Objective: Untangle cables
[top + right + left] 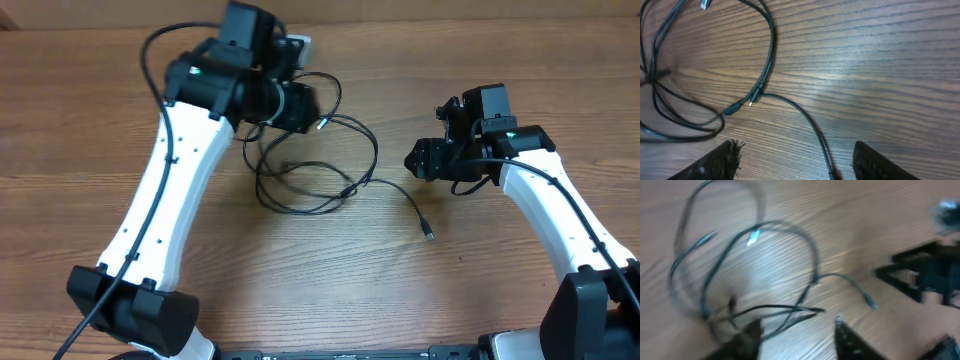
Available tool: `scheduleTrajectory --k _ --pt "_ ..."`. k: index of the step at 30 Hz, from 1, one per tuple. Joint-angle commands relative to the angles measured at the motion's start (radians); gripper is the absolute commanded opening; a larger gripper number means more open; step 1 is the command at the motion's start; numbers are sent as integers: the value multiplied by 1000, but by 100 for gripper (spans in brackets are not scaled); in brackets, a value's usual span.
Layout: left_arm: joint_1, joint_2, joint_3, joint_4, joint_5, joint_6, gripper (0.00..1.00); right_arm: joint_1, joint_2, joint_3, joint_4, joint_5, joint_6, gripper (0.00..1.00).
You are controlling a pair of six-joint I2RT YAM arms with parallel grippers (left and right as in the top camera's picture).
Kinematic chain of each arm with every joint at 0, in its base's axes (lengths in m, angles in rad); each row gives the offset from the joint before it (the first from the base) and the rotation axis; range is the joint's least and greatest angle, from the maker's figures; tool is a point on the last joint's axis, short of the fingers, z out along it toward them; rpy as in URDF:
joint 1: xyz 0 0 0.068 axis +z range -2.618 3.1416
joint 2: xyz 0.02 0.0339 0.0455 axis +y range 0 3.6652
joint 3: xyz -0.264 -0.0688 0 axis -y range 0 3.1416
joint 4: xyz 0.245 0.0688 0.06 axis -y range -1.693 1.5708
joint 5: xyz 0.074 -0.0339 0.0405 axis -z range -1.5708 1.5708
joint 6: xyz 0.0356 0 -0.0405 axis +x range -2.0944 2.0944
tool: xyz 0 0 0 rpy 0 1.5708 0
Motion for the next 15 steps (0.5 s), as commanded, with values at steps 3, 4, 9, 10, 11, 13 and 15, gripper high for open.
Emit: scheduleTrajectory --k 3,4,9,10,11,13,15 --pt "2 -8 36 29 43 53 57 -2 4 20 -2 -56 -2 81" --pt "14 -8 42 18 23 37 56 -2 4 20 -3 -101 -24 81" --pt "103 -8 47 -89 -156 -143 54 11 4 20 -6 -177 -60 84" --pt "122 -8 47 -117 -199 -196 54 18 4 20 -7 -177 -61 86" --pt "147 -8 46 -151 -240 -251 55 27 4 20 -7 -179 -64 89" --pt "193 -8 45 -203 -267 -326 57 55 4 20 -6 -188 -100 90" --pt "230 -8 43 -235 -261 -362 66 93 4 20 4 -192 -121 89"
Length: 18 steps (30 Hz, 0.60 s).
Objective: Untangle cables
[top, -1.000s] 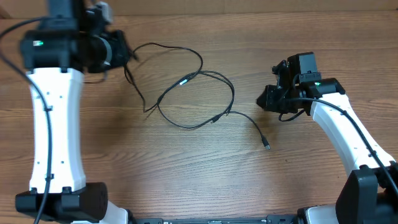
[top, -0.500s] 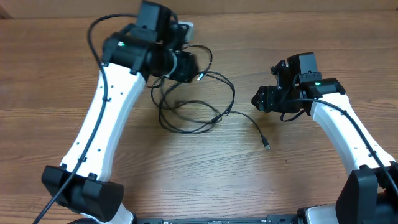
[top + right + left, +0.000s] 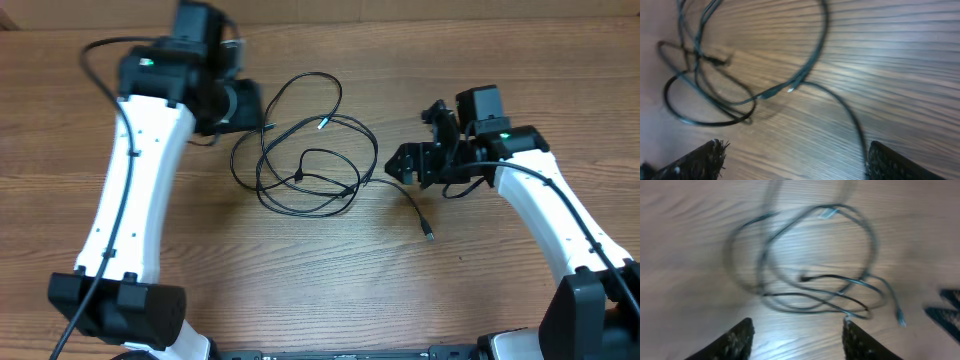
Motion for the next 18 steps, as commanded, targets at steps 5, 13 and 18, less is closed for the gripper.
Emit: scheduleTrajectory --k 5,13,18 --pt "82 -8 19 -68 -79 -154 76 152 4 19 88 50 -47 85" --pt "74 -8 19 -71 -79 -154 84 262 63 14 238 165 -37 73" --pt "74 -8 19 -73 -79 -154 84 267 136 14 288 165 38 70"
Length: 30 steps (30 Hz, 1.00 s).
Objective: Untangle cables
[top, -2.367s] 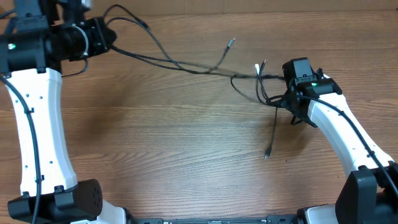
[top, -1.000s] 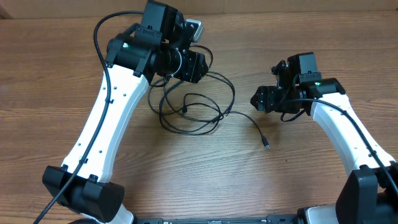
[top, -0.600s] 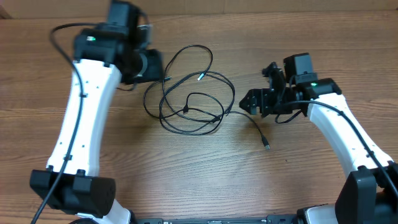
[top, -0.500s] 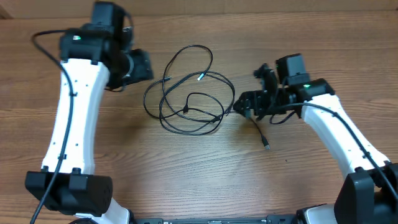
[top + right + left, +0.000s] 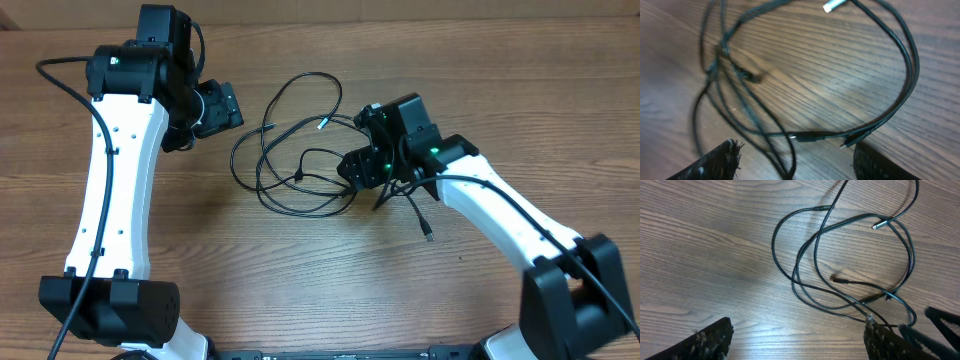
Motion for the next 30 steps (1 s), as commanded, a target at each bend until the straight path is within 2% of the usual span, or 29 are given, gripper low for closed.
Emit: scheduleTrajectory --k 1,2,4,7,13,23,30 --pt "-7 -8 19 -2 -14 -21 84 1 48 14 14 24 47 70" --pt "-7 -8 19 -2 -14 -21 84 1 60 14 18 24 47 66" --pt "-7 -8 19 -2 -14 -21 85 1 76 14 27 24 49 49" --pt "-7 -8 19 -2 -13 -21 85 -2 76 16 54 40 55 4" --pt "-7 -8 19 -4 -13 -21 85 -28 2 125 -50 282 161 4" --pt "-7 -8 19 11 -14 -21 85 -49 -178 580 -315 527 149 4" --pt "-7 -7 19 16 -14 -21 86 -49 -259 739 -306 585 134 4"
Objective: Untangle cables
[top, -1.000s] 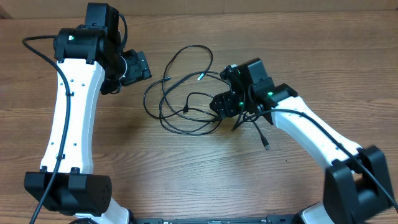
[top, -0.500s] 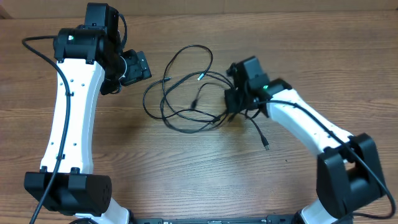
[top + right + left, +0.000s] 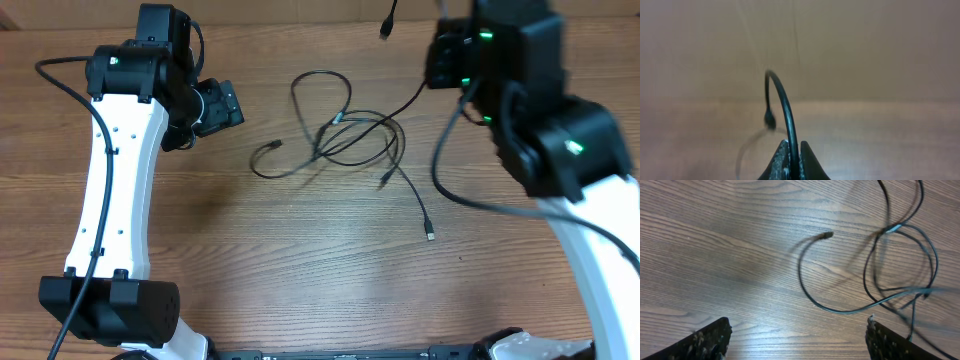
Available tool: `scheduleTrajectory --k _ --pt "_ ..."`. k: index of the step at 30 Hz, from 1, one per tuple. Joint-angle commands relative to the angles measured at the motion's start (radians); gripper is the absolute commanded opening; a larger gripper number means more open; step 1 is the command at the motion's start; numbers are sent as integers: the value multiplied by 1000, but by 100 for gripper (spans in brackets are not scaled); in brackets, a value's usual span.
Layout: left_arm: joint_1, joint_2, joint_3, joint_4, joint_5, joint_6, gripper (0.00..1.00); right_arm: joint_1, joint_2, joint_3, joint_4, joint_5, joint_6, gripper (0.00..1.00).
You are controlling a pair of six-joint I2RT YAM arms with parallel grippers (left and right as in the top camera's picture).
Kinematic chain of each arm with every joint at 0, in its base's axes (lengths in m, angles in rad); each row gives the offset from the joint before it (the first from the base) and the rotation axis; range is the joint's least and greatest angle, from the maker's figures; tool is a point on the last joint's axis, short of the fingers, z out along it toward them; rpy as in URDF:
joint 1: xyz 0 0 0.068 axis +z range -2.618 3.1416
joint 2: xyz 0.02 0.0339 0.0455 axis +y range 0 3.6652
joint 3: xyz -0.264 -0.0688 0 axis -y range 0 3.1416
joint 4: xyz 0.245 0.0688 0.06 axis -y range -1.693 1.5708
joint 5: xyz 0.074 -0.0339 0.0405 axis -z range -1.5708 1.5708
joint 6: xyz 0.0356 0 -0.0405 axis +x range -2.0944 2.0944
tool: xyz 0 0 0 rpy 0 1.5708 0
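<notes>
Black cables (image 3: 345,135) lie in a loose tangle mid-table, with free ends at the left (image 3: 270,148) and front (image 3: 430,235). My right arm (image 3: 510,70) is raised high over the back right. Its gripper (image 3: 792,149) is shut on one black cable (image 3: 782,100), which arcs above the fingers and ends in a dangling plug (image 3: 770,119). That plug (image 3: 385,30) also shows near the overhead view's top edge. My left gripper (image 3: 795,340) stands open and empty left of the tangle (image 3: 900,265), with a cable end (image 3: 826,235) ahead of it.
The wooden table (image 3: 300,270) fills the view, its back edge along the top. My left arm (image 3: 120,180) stretches along the left side. The lifted cable strand (image 3: 400,105) slants from the tangle up toward my right arm.
My right gripper was open low over the tangle; now it is shut on a cable and raised high at the back right. The tangle has shifted right and loosened. The left arm has stayed.
My left gripper was over the tangle's back with my right gripper open at the right. Then the left arm was drawn back to the left. Then my right gripper was low over the tangle. Now it holds one cable high.
</notes>
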Motion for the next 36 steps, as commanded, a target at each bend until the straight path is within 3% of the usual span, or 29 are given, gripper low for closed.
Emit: scheduleTrajectory --k 1,9,13,18,26,31,36 --pt "-7 -7 18 8 -14 -10 86 -2 -27 53 29 53 -6 4" --pt "-9 -3 15 14 23 2 92 -2 -111 77 259 58 -8 4" --pt "-23 -2 15 33 131 87 93 -2 -127 77 297 202 -18 4" --pt "-76 6 14 74 225 203 95 -2 -121 76 168 474 -17 4" --pt "-216 70 14 117 355 386 98 -8 -89 75 -114 575 53 4" --pt "-318 146 14 125 362 442 96 -72 -64 75 -192 548 129 4" --pt "-392 219 14 163 359 454 96 -214 -32 75 -256 352 190 4"
